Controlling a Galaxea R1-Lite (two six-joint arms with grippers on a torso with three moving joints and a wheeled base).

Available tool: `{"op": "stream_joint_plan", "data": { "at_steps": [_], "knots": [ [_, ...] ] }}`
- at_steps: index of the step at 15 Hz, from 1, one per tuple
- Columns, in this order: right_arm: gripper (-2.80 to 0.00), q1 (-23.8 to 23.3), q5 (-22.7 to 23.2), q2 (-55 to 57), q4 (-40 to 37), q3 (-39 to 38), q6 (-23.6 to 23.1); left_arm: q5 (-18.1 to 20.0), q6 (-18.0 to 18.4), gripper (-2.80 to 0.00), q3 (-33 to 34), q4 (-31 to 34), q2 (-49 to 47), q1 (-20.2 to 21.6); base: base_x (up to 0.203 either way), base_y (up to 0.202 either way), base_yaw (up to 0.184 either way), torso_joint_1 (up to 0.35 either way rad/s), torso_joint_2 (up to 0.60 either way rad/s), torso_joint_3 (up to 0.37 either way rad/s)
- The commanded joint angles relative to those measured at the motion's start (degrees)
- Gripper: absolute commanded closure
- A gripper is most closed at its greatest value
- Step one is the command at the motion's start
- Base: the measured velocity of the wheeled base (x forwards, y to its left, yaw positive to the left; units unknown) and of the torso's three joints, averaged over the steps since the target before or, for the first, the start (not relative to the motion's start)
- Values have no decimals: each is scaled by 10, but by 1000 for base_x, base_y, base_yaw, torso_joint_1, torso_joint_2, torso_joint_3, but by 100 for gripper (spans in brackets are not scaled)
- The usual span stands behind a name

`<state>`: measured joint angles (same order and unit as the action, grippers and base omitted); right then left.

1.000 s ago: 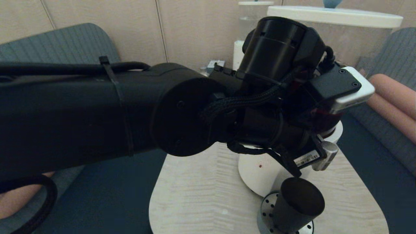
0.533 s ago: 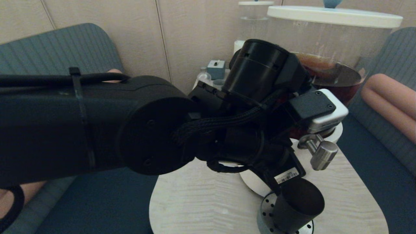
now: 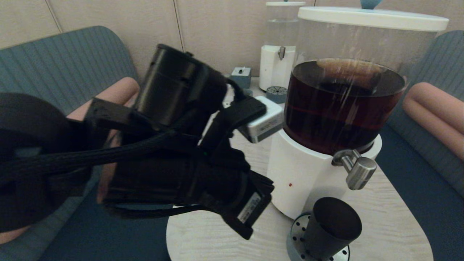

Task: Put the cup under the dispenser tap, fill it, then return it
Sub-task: Turn off the faucet, then place the cup next to the water dispenser

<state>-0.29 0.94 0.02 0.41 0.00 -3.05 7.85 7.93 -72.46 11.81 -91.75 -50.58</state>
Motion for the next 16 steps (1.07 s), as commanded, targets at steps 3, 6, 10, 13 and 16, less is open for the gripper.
{"op": "stream_joint_plan", "data": {
  "at_steps": [3,6,10,13,16],
  "knots": [
    [0,0,0,0,0,-2,0,100,-49,0,200,-222,109,94,0,0,0,0,0,0],
    [0,0,0,0,0,-2,0,148,-147,0,354,-486,137,157,0,0,0,0,0,0],
    [0,0,0,0,0,-2,0,163,-192,0,486,-667,139,185,0,0,0,0,0,0],
    [0,0,0,0,0,-2,0,162,-182,0,547,-713,134,185,0,0,0,0,0,0],
    [0,0,0,0,0,-2,0,163,-177,0,591,-742,122,185,0,0,0,0,0,0]
  ]
}}
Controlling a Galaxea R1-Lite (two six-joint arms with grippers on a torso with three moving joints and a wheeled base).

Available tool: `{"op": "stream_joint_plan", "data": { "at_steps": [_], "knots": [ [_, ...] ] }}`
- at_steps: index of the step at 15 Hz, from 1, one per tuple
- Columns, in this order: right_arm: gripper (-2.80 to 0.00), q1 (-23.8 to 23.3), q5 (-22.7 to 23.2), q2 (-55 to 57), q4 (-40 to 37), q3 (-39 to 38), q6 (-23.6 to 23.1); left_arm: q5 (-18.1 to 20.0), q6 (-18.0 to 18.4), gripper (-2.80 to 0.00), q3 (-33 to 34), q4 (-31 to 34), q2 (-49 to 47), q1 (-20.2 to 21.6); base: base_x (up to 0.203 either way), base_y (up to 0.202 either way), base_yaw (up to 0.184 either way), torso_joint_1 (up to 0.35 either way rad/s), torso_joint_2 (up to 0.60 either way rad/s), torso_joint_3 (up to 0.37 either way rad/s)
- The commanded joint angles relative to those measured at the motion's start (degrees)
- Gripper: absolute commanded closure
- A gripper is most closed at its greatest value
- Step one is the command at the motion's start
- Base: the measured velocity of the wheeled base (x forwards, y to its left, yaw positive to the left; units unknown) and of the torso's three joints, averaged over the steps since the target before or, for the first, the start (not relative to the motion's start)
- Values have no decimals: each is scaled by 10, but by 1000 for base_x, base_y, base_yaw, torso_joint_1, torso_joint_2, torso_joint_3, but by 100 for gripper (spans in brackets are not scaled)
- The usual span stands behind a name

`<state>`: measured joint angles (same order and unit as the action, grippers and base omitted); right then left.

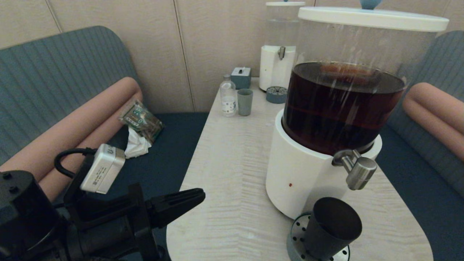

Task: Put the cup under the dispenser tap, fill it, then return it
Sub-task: Place the cup next to the water dispenser

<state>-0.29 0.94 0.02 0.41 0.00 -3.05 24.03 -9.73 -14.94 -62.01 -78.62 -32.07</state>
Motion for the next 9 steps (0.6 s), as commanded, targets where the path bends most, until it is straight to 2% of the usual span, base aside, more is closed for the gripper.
{"op": "stream_joint_plan", "data": {
  "at_steps": [1,3,4,7,9],
  "knots": [
    [0,0,0,0,0,-2,0,2,-1,0,30,-9,-19,0,0,0,0,0,0,0],
    [0,0,0,0,0,-2,0,2,-1,0,41,-14,-38,0,0,0,0,0,0,0],
    [0,0,0,0,0,-2,0,2,0,-280,45,-15,-47,-1,0,0,0,0,0,0],
    [0,0,0,0,0,-2,0,3,0,-280,51,-20,-69,-3,0,0,0,0,0,0],
    [0,0,0,0,0,-2,0,21,6,-280,45,-35,-90,-4,0,0,0,0,0,0]
  ]
}}
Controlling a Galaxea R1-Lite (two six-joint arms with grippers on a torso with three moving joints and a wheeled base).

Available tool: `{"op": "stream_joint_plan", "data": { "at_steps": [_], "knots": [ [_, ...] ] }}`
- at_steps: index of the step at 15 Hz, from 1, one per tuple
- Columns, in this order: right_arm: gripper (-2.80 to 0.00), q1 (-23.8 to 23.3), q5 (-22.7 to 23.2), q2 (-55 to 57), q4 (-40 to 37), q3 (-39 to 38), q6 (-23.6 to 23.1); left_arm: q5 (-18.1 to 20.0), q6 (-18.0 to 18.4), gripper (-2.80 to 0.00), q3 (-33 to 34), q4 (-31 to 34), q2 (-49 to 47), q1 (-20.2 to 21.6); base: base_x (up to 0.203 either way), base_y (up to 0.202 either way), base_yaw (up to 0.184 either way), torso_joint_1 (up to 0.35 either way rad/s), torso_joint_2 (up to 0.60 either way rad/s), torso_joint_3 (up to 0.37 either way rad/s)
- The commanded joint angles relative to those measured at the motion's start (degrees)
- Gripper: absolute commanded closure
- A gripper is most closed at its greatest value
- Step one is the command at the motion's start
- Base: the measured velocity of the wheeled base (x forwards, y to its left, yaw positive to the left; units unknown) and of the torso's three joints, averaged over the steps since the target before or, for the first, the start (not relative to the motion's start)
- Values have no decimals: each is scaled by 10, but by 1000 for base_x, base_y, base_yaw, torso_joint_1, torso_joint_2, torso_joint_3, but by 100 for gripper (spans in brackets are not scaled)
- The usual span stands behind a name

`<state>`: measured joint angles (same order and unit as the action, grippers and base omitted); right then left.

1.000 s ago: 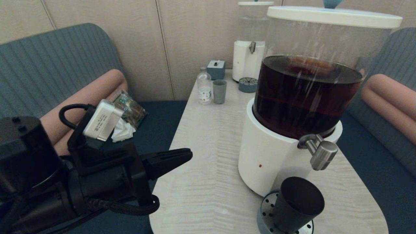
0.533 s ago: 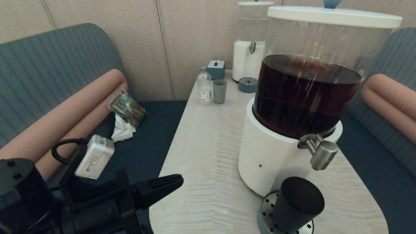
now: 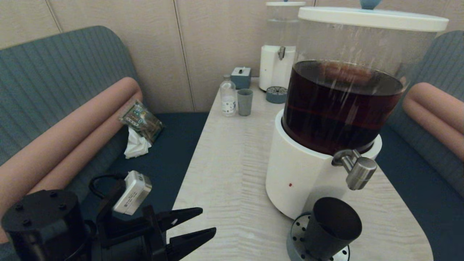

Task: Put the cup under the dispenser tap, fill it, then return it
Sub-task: Place the cup next to the water dispenser

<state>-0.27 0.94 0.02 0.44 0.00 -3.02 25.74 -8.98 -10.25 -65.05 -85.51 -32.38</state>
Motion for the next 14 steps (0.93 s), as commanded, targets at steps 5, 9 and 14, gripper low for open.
{"op": "stream_joint_plan", "data": {
  "at_steps": [5,9,14],
  "knots": [
    [0,0,0,0,0,-2,-1,51,140,-280,-39,-17,-93,-1,0,0,0,0,0,0],
    [0,0,0,0,0,-2,-1,83,236,-280,-94,-2,-148,-28,0,0,0,0,0,0],
    [0,0,0,0,0,-2,-1,112,236,-280,-179,-3,-209,-87,0,0,0,0,0,0]
  ]
}}
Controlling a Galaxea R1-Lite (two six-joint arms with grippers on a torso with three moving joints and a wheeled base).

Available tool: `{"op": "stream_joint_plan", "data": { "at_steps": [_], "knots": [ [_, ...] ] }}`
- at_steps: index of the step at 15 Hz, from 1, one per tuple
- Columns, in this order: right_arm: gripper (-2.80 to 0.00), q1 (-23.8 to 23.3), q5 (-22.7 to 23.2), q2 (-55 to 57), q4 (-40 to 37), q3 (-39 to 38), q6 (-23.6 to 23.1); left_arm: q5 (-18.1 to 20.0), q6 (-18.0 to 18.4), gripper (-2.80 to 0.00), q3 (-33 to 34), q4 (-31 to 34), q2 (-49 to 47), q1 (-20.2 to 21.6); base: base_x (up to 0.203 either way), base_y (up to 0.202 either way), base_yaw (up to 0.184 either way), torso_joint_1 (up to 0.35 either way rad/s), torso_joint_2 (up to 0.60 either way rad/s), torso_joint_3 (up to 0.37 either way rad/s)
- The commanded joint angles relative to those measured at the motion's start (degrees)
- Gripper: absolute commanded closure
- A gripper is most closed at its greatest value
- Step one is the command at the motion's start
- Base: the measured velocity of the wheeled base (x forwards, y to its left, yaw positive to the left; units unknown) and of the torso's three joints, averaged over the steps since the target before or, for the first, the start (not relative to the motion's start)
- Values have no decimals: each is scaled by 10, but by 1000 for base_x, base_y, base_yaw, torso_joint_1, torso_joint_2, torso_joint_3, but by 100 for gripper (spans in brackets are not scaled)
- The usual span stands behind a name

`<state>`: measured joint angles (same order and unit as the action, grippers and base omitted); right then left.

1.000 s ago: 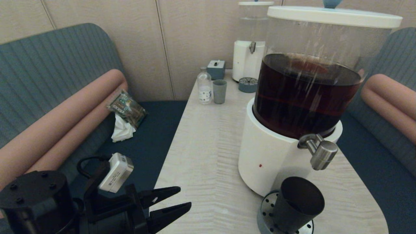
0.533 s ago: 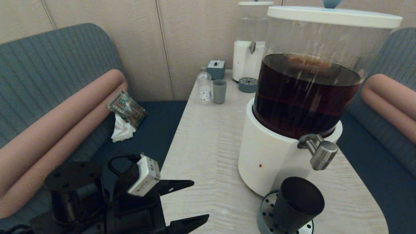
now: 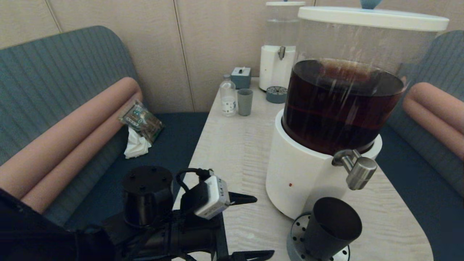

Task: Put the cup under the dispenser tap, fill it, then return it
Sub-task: Place the cup next to the water dispenser

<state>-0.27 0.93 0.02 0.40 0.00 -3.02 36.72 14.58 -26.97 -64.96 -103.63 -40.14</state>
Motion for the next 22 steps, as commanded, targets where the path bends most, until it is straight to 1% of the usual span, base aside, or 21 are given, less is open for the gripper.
{"op": "stream_joint_plan", "data": {
  "at_steps": [1,5,7,10,18,22],
  "knots": [
    [0,0,0,0,0,-2,-1,5,0,-280,-26,-3,-42,-17,0,0,0,0,0,0],
    [0,0,0,0,0,-2,-1,7,0,-280,-79,-6,-104,-36,0,0,0,0,0,0],
    [0,0,0,0,0,-2,-1,7,-1,-280,-104,-6,-120,-46,0,0,0,0,0,0],
    [0,0,0,0,0,-2,-1,7,-2,-280,-113,-7,-130,-52,0,0,0,0,0,0],
    [0,0,0,0,0,-2,-1,5,-8,-280,-164,-6,-159,-67,0,0,0,0,0,0],
    [0,0,0,0,0,-2,-1,3,-10,-280,-177,-5,-171,-74,0,0,0,0,0,0]
  ]
}}
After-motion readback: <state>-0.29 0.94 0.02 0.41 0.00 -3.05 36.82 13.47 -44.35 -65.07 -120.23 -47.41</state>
